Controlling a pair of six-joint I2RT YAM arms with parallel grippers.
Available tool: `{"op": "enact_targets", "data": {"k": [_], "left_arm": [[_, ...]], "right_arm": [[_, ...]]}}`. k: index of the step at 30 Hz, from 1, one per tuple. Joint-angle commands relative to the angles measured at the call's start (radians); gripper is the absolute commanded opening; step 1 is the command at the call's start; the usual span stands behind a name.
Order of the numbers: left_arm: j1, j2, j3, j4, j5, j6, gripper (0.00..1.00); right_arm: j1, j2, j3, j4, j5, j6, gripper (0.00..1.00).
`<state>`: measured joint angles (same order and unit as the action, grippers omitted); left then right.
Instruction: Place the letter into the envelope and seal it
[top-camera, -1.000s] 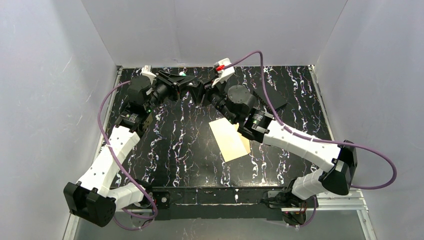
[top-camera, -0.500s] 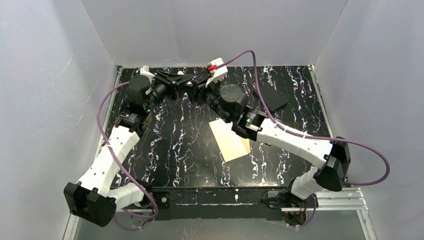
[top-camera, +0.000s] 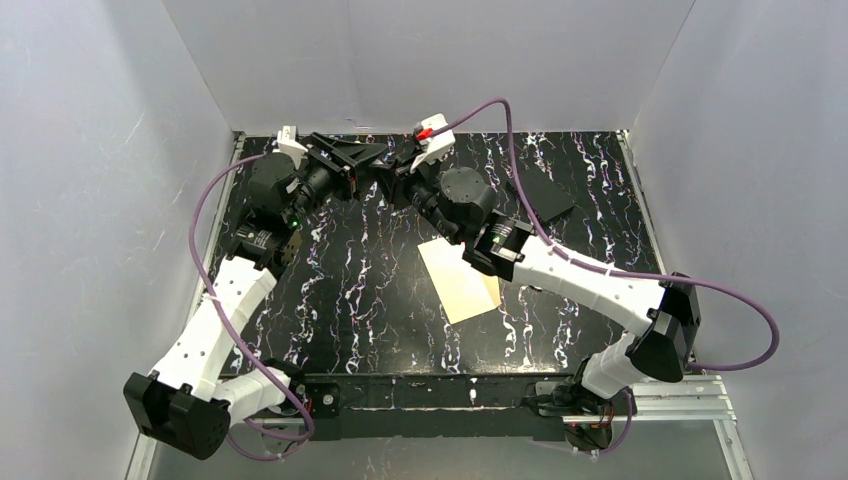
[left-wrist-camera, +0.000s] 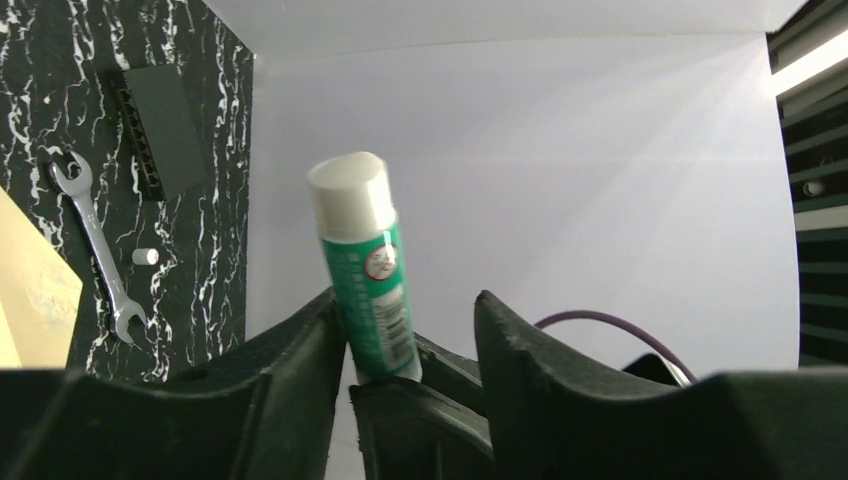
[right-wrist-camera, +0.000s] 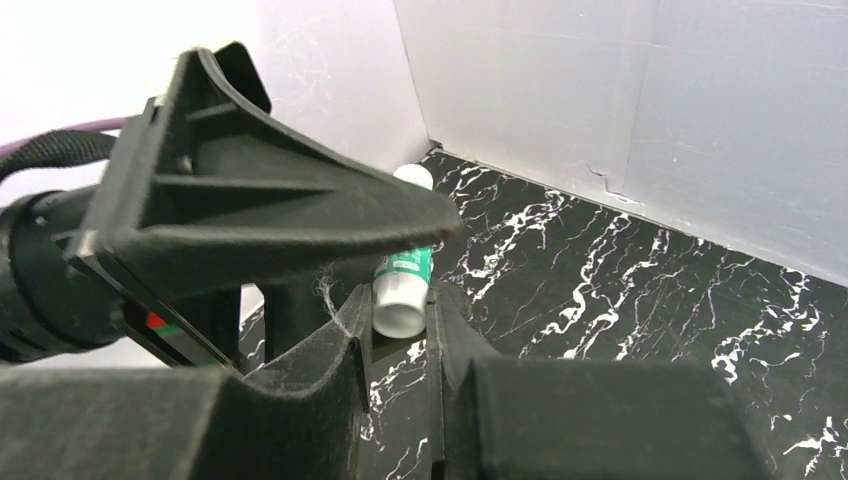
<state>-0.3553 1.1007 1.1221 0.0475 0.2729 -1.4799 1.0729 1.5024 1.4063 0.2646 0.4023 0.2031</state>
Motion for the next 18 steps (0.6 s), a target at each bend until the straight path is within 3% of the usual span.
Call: {"op": "enact_targets", "data": {"k": [1, 4, 9, 18], "left_arm": [[-0.004, -0.059, 0.013, 0.074, -0.005, 0.098, 0.53], [-0.002, -0.06, 0.012, 0.108, -0.009, 0.151, 0.57], [0.01, -0.068, -0.016, 0.128, -0.032, 0.151, 0.55], [0.01, -0.043, -0.003, 0.171, 0.048, 0.146, 0.33]], "right_arm": [[-0.004, -0.081, -0.007, 0.051, -0.049, 0.009, 0.01], [-0.004, -0.107, -0.031, 0.046, -0.067, 0.032, 0.01], [-0.004, -0.136, -0.055, 0.037, -0.086, 0.057, 0.01], [-0.005, -0.101, -0.006, -0.029, -0.069, 0.099, 0.01]]}}
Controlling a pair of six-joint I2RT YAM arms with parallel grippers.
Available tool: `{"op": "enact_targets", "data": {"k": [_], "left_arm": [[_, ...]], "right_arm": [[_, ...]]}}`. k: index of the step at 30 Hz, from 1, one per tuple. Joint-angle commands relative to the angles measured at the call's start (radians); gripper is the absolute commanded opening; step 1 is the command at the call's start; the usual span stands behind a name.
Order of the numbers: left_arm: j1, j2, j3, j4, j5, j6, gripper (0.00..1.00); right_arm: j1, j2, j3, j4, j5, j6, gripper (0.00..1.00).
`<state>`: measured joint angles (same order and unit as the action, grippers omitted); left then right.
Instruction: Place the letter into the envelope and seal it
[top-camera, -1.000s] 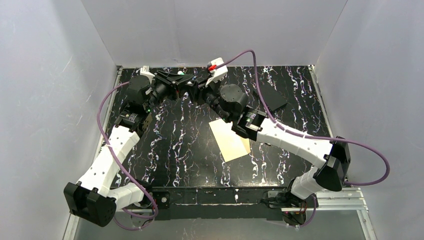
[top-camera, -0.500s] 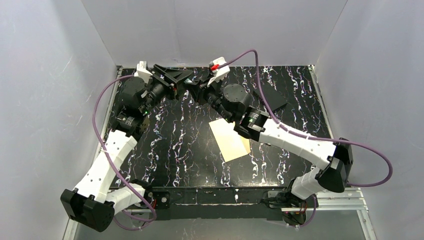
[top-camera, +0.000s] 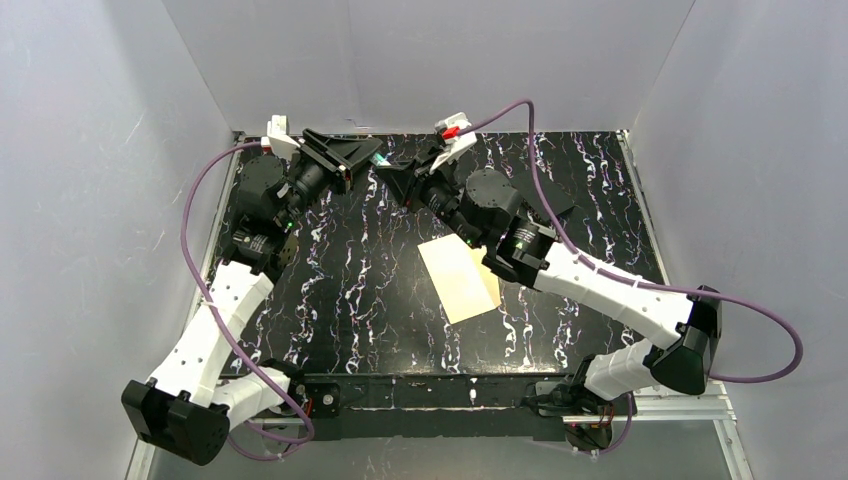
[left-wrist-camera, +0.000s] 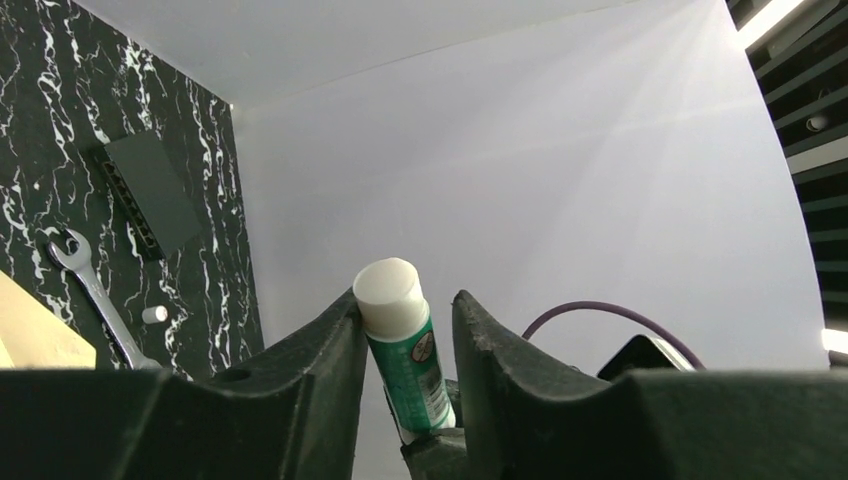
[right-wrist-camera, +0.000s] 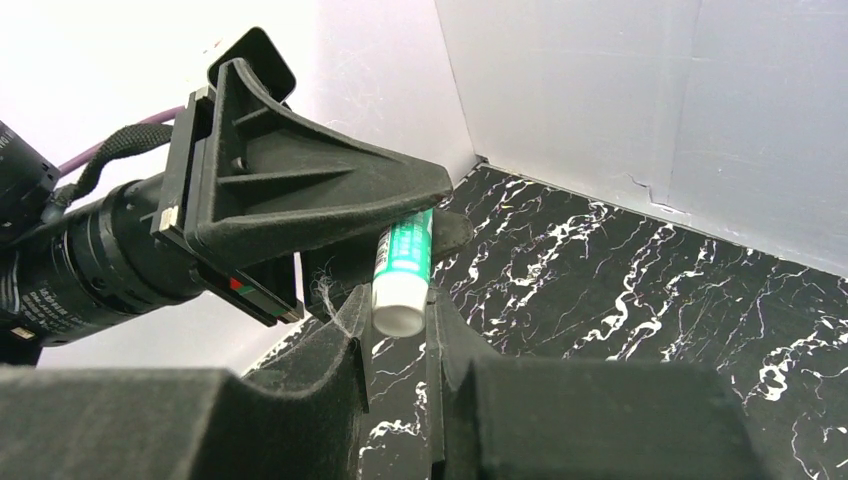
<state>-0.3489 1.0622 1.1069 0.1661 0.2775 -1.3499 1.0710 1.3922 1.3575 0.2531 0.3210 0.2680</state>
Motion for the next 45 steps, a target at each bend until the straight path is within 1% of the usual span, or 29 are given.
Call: {"op": "enact_targets", "data": {"k": [1, 3, 6, 9, 11, 14, 15, 17, 20, 22, 26, 28, 29, 30, 31, 32, 33, 34, 35, 36, 38, 39, 42, 43, 45], "left_arm": [[0.004, -0.006, 0.01, 0.053, 0.048, 0.017, 0.3], [0.004, -0.01, 0.008, 0.055, 0.054, 0.024, 0.21], [0.004, -0.007, 0.01, 0.076, 0.069, 0.04, 0.0], [0.003, -0.007, 0.021, 0.108, 0.08, 0.12, 0.0], [0.002, -0.003, 0.031, 0.155, 0.11, 0.201, 0.0], [0.012, 0.02, 0.068, 0.202, 0.236, 0.346, 0.0], [0.013, 0.031, 0.077, 0.225, 0.283, 0.374, 0.0], [0.017, 0.051, 0.079, 0.337, 0.414, 0.406, 0.0], [0.018, 0.09, 0.09, 0.495, 0.582, 0.411, 0.0], [0.018, 0.106, 0.104, 0.555, 0.664, 0.426, 0.0], [0.019, 0.126, 0.138, 0.62, 0.773, 0.447, 0.0], [0.019, 0.135, 0.152, 0.636, 0.783, 0.446, 0.0], [0.018, 0.135, 0.154, 0.636, 0.769, 0.446, 0.0], [0.019, 0.132, 0.15, 0.636, 0.748, 0.447, 0.0], [0.019, 0.122, 0.141, 0.636, 0.722, 0.454, 0.0], [0.019, 0.108, 0.118, 0.636, 0.684, 0.461, 0.0], [0.018, 0.095, 0.096, 0.636, 0.638, 0.472, 0.0], [0.019, 0.077, 0.07, 0.634, 0.583, 0.481, 0.0], [0.019, 0.059, 0.048, 0.629, 0.529, 0.484, 0.0], [0.018, 0.047, 0.028, 0.62, 0.465, 0.479, 0.0], [0.019, 0.024, 0.002, 0.582, 0.347, 0.463, 0.0], [0.017, 0.011, -0.014, 0.559, 0.279, 0.447, 0.0], [0.015, -0.025, -0.047, 0.505, 0.108, 0.369, 0.0], [0.015, -0.037, -0.049, 0.473, 0.063, 0.36, 0.0], [0.015, -0.053, -0.034, 0.385, -0.009, 0.338, 0.0]], "right_arm": [[-0.003, 0.019, 0.059, -0.035, 0.017, 0.042, 0.01], [-0.003, 0.027, 0.073, -0.049, 0.018, 0.065, 0.01], [-0.008, 0.035, 0.091, -0.067, -0.006, 0.099, 0.01], [-0.024, 0.034, 0.11, -0.079, -0.118, 0.142, 0.01], [-0.041, 0.022, 0.119, -0.081, -0.213, 0.177, 0.01], [-0.082, -0.013, 0.097, -0.041, -0.4, 0.25, 0.01], [-0.105, -0.023, 0.084, -0.007, -0.48, 0.287, 0.01], [-0.144, -0.042, 0.041, 0.093, -0.602, 0.395, 0.01], [-0.166, -0.053, -0.011, 0.233, -0.733, 0.498, 0.01], [-0.174, -0.047, -0.034, 0.344, -0.818, 0.562, 0.01], [-0.181, 0.024, -0.027, 0.61, -1.041, 0.732, 0.01], [-0.182, 0.062, -0.005, 0.658, -1.107, 0.797, 0.01], [-0.186, 0.065, -0.002, 0.635, -1.099, 0.799, 0.01], [-0.189, 0.058, -0.005, 0.576, -1.073, 0.771, 0.01], [-0.19, 0.039, -0.01, 0.498, -1.028, 0.709, 0.01], [-0.19, 0.014, -0.014, 0.388, -0.971, 0.631, 0.11], [-0.19, -0.015, -0.018, 0.283, -0.89, 0.529, 0.24], [-0.19, -0.045, -0.03, 0.215, -0.816, 0.47, 0.36], [-0.19, -0.073, -0.054, 0.178, -0.735, 0.429, 0.52], [-0.19, -0.113, -0.079, 0.159, -0.659, 0.4, 0.64], [-0.189, -0.149, -0.124, 0.149, -0.562, 0.355, 0.75], [-0.188, -0.156, -0.131, 0.136, -0.527, 0.332, 0.78], [-0.145, -0.156, -0.144, 0.105, -0.386, 0.242, 0.79], [-0.123, -0.15, -0.132, 0.072, -0.3, 0.209, 0.79], [-0.065, -0.132, -0.1, 0.035, -0.179, 0.122, 0.8]]}}
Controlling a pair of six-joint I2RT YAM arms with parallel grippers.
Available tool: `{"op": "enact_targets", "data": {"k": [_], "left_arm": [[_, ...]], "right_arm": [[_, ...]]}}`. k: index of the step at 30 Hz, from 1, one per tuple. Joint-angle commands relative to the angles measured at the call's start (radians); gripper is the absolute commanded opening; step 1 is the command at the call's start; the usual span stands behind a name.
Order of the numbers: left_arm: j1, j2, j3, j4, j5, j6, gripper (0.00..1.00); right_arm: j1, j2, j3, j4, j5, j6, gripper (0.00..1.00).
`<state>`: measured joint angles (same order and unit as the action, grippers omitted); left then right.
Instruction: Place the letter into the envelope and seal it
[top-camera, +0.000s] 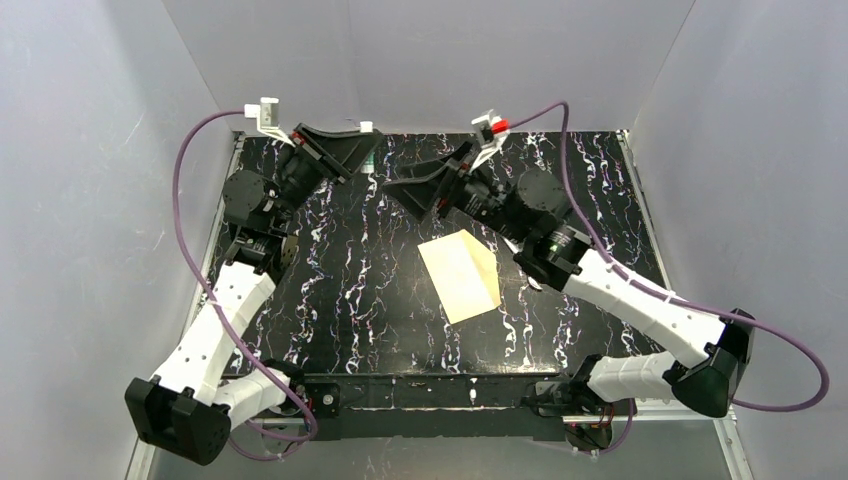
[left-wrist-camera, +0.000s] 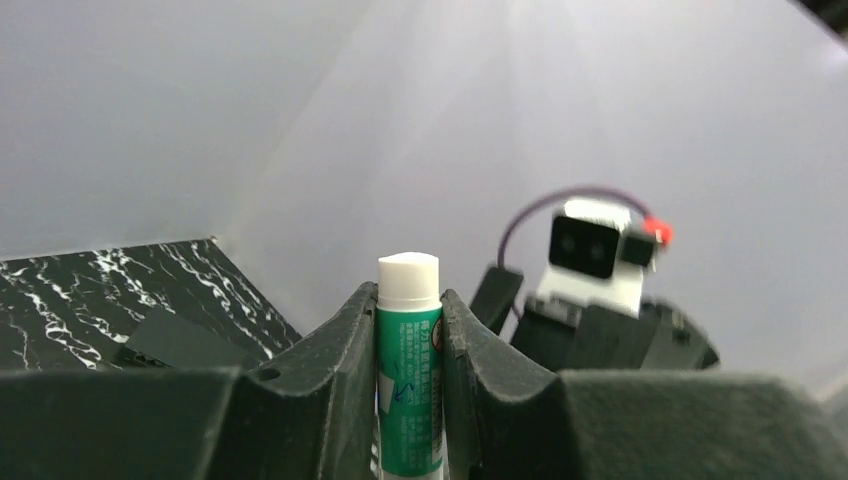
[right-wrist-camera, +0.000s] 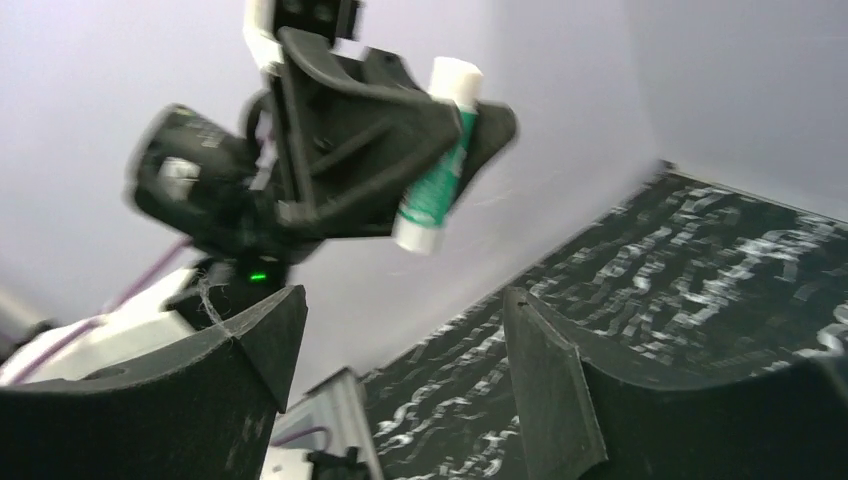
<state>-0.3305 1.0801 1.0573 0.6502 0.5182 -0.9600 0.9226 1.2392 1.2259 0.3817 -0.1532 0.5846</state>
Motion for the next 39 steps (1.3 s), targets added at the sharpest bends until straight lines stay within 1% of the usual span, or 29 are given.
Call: {"op": "enact_targets", "data": {"k": [1, 3, 4, 7, 10, 12, 15, 17, 22, 25, 26, 28, 30, 33, 37, 39], "left_arm": [[-0.002, -0.077, 0.028, -0.155, -0.281, -0.07, 0.0], [-0.002, -0.079, 0.052, -0.253, -0.319, -0.117, 0.0], [-0.003, -0.076, 0.061, -0.281, -0.32, -0.138, 0.0], [-0.003, -0.064, 0.087, -0.354, -0.309, -0.194, 0.0], [-0.002, -0.056, 0.086, -0.363, -0.303, -0.219, 0.0], [-0.002, -0.054, 0.084, -0.366, -0.304, -0.215, 0.0], [-0.003, -0.051, 0.087, -0.367, -0.305, -0.215, 0.0], [-0.003, -0.046, 0.091, -0.366, -0.301, -0.216, 0.0], [-0.003, -0.037, 0.106, -0.365, -0.288, -0.225, 0.0], [-0.002, -0.044, 0.105, -0.365, -0.301, -0.187, 0.0], [-0.003, -0.048, 0.108, -0.365, -0.302, -0.172, 0.0], [-0.002, -0.052, 0.112, -0.365, -0.296, -0.148, 0.0], [-0.003, -0.056, 0.113, -0.365, -0.289, -0.139, 0.0], [-0.002, -0.062, 0.117, -0.365, -0.277, -0.14, 0.0], [0.008, -0.065, 0.142, -0.366, -0.22, -0.129, 0.0], [0.013, -0.065, 0.15, -0.368, -0.179, -0.119, 0.0]], "right_arm": [[0.103, 0.035, 0.05, -0.107, 0.351, -0.226, 0.8], [0.131, 0.073, 0.104, -0.139, 0.419, -0.278, 0.8], [0.145, 0.095, 0.136, -0.165, 0.456, -0.3, 0.8], [0.173, 0.146, 0.215, -0.176, 0.504, -0.354, 0.81], [0.189, 0.195, 0.281, -0.182, 0.535, -0.375, 0.8], [0.193, 0.216, 0.304, -0.175, 0.555, -0.379, 0.77], [0.194, 0.221, 0.298, -0.128, 0.568, -0.368, 0.71], [0.194, 0.216, 0.284, -0.091, 0.574, -0.358, 0.69], [0.195, 0.26, 0.337, -0.145, 0.622, -0.355, 0.67], [0.194, 0.294, 0.385, -0.18, 0.655, -0.346, 0.59], [0.194, 0.303, 0.407, -0.213, 0.673, -0.343, 0.58], [0.194, 0.304, 0.421, -0.223, 0.692, -0.344, 0.54], [0.194, 0.302, 0.421, -0.235, 0.706, -0.349, 0.46], [0.189, 0.308, 0.445, -0.309, 0.707, -0.374, 0.34], [0.159, 0.289, 0.426, -0.38, 0.661, -0.437, 0.31], [0.119, 0.267, 0.404, -0.421, 0.597, -0.431, 0.29]]}}
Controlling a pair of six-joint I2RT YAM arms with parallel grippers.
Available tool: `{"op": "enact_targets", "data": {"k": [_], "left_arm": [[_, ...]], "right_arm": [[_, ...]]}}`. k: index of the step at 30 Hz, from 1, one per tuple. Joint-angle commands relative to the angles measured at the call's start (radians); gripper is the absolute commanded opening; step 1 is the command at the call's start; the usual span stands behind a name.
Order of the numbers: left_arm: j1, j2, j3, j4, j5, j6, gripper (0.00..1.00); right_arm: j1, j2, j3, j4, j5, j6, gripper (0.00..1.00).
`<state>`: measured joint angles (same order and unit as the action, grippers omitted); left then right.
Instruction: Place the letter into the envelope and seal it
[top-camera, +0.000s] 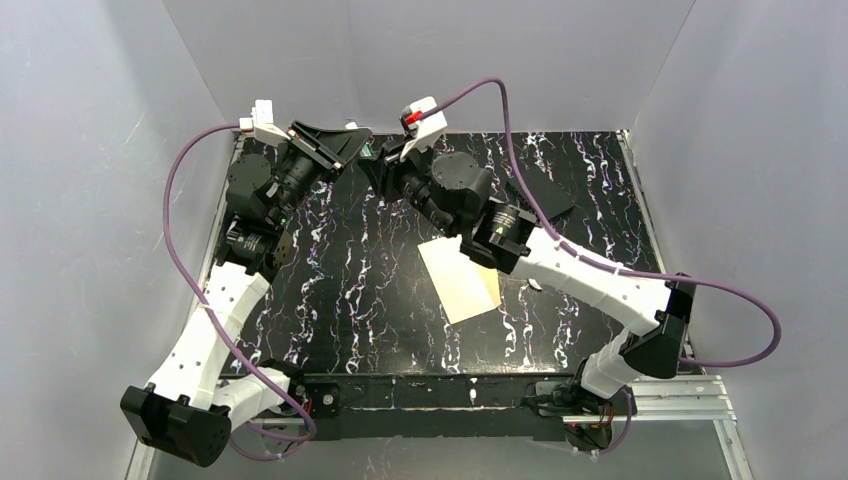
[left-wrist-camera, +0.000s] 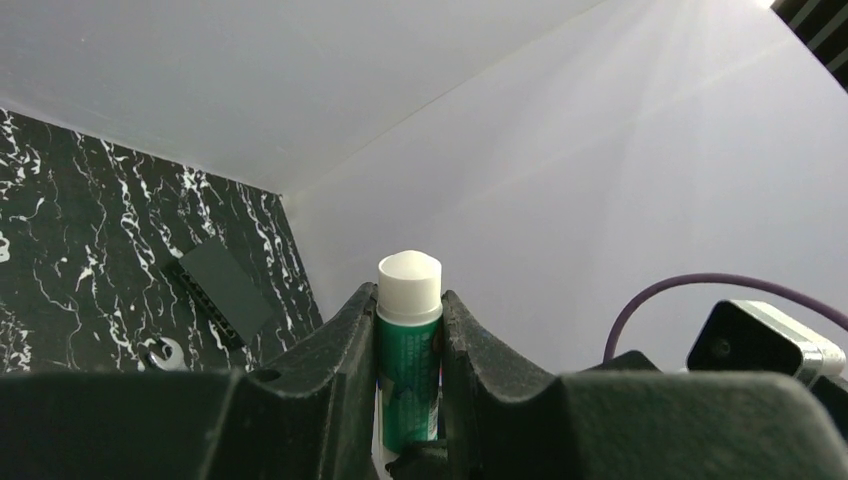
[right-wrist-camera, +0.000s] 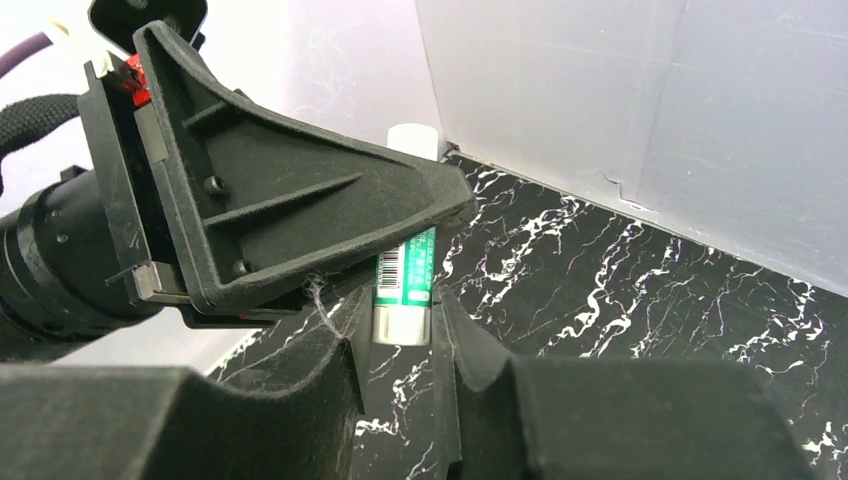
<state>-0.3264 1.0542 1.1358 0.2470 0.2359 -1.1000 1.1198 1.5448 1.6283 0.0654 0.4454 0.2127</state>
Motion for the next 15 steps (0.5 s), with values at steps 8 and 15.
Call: {"op": "enact_targets", "data": {"k": [8, 15], "left_arm": [[0.01, -0.042, 0.058, 0.013, 0.118, -0.014, 0.0], [0.01, -0.022, 0.068, 0.012, 0.099, -0.105, 0.0]], "right_arm": [[-0.155, -0.152, -0.118, 0.005, -0.234, 0.033, 0.66], [-0.155, -0.159, -0.153, 0.074, -0.324, 0.112, 0.85]]}}
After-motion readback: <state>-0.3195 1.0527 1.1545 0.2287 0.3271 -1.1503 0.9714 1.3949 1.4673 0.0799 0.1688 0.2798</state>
